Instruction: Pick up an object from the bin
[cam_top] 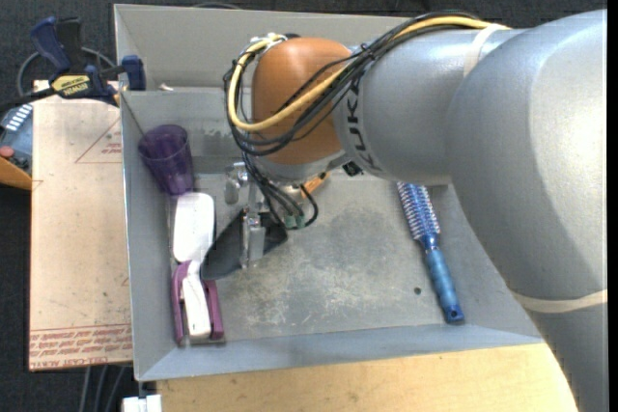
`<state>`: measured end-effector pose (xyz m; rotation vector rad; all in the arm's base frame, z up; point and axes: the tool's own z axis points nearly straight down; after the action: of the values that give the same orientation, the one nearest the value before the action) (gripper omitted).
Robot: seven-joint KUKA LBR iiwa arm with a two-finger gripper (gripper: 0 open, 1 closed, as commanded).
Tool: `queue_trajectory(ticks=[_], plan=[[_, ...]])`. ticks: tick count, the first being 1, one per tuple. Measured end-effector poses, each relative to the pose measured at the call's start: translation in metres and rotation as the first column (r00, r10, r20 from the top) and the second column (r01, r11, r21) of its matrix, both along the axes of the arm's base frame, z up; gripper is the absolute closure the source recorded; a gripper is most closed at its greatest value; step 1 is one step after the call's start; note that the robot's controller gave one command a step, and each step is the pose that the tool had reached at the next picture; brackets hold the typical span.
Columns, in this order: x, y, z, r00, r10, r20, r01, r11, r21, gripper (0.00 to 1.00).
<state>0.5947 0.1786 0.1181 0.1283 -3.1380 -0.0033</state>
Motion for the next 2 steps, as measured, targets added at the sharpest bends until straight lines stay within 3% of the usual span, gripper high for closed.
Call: queue_trajectory(ticks=[1, 2], plan=[[0.02, -0.041, 0.001, 0.979, 0.203, 0.007, -0.203, 0.979, 0.0, 0.0], [-0.071, -0.058, -0.046, 0.993, 0.12, 0.006, -0.12, 0.993, 0.003, 0.0]])
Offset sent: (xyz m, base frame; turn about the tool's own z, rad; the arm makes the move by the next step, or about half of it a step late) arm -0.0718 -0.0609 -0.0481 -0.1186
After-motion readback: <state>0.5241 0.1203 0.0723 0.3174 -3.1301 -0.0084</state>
